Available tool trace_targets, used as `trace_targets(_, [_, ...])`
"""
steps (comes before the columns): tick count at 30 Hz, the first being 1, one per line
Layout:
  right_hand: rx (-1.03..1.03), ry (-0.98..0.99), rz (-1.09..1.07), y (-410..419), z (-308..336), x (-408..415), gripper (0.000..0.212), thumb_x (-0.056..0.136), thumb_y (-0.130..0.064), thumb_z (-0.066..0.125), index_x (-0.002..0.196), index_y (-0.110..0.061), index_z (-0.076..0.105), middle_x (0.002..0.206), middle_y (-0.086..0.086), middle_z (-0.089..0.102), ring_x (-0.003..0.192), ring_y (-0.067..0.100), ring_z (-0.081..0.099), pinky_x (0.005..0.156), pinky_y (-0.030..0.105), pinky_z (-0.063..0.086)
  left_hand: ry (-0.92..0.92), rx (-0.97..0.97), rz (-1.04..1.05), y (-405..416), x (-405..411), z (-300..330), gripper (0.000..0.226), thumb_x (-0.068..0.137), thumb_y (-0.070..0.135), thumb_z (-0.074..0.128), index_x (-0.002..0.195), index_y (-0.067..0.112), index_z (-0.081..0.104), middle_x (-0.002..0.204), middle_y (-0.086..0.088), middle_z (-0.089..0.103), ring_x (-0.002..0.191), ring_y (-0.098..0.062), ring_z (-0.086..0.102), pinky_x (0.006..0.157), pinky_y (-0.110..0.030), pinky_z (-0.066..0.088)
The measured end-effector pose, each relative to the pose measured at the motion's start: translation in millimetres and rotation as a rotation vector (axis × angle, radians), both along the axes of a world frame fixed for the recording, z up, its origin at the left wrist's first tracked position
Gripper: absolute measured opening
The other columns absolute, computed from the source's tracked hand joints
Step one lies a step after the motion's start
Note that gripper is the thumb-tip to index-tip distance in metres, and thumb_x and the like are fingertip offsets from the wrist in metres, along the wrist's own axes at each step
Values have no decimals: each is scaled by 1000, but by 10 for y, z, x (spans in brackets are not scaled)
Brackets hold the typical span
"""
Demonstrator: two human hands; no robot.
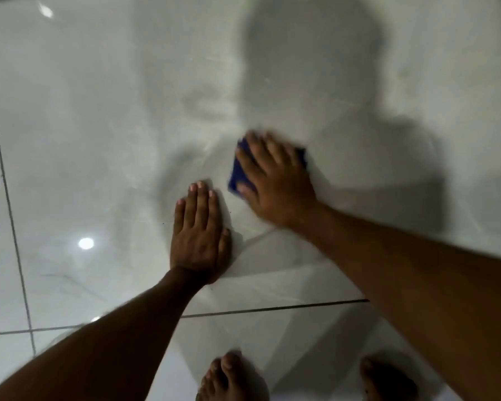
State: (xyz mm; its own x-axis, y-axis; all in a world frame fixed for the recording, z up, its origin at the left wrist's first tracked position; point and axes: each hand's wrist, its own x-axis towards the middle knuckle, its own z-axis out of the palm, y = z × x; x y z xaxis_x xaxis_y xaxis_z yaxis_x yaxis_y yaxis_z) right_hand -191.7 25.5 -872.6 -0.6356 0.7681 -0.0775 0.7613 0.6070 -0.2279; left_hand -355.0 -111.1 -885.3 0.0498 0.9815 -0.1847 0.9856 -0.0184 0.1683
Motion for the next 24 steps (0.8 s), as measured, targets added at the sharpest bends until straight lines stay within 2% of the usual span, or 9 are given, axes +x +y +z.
trace_targets(3, [-22,5,-193,234,69,-440,66,91,-47,44,147,-12,41,159,15,33,144,37,31,114,52,25,24,-36,60,1,2,28,75,93,40,27,152,-5,15,161,-28,11,152,-37,1,124,-51,1])
trace_targets(7, [-60,36,302,-526,77,140,66,91,-46,48,148,-13,40,159,14,32,145,37,29,117,53,21,3,-58,145,-3,11,73,77,91,40,29,150,-8,18,160,-32,12,151,-40,1,123,-52,0])
trace_targets(10, [15,22,592,-132,23,573,62,92,-46,53,144,-13,47,155,16,40,140,40,38,115,53,27,-15,-30,102,-19,-14,69,77,91,39,28,151,-9,17,159,-33,12,151,-43,3,123,-55,6])
trace_targets(12, [87,-7,311,372,-48,409,62,93,-47,53,143,-12,48,153,18,43,136,42,43,110,53,33,-11,-20,100,-10,-14,32,77,91,39,27,150,-9,18,159,-33,12,151,-44,3,123,-54,6])
trace_targets(15, [23,-8,-207,517,65,-243,69,87,-47,49,146,-12,42,157,17,36,140,40,36,112,53,29,-49,-22,109,-18,-13,66,77,90,38,28,149,-10,21,158,-34,13,150,-45,6,123,-55,8])
trace_targets(17, [-42,1,-83,78,103,-387,70,88,-46,46,149,-13,37,160,16,30,144,39,30,114,53,24,-81,-9,109,-4,-19,89,77,89,38,27,148,-12,24,157,-34,16,149,-46,10,122,-56,13])
trace_targets(21, [-120,15,446,-531,129,582,63,93,-45,48,148,-15,41,160,14,32,145,39,29,117,54,22,-86,-3,116,8,-16,110,78,88,38,28,148,-12,24,157,-34,18,149,-45,10,121,-56,14])
trace_targets(23, [-22,-11,459,-186,42,1018,62,93,-47,51,145,-15,45,156,17,38,141,41,37,115,54,28,-64,-17,104,12,-18,103,78,87,37,29,149,-11,22,158,-34,16,150,-44,8,122,-56,12])
trace_targets(24, [37,-43,316,82,-3,1112,63,93,-47,52,145,-13,45,154,18,40,138,42,39,113,53,31,-48,-26,98,10,-18,92,79,87,36,30,149,-11,20,158,-34,15,150,-44,6,122,-55,10])
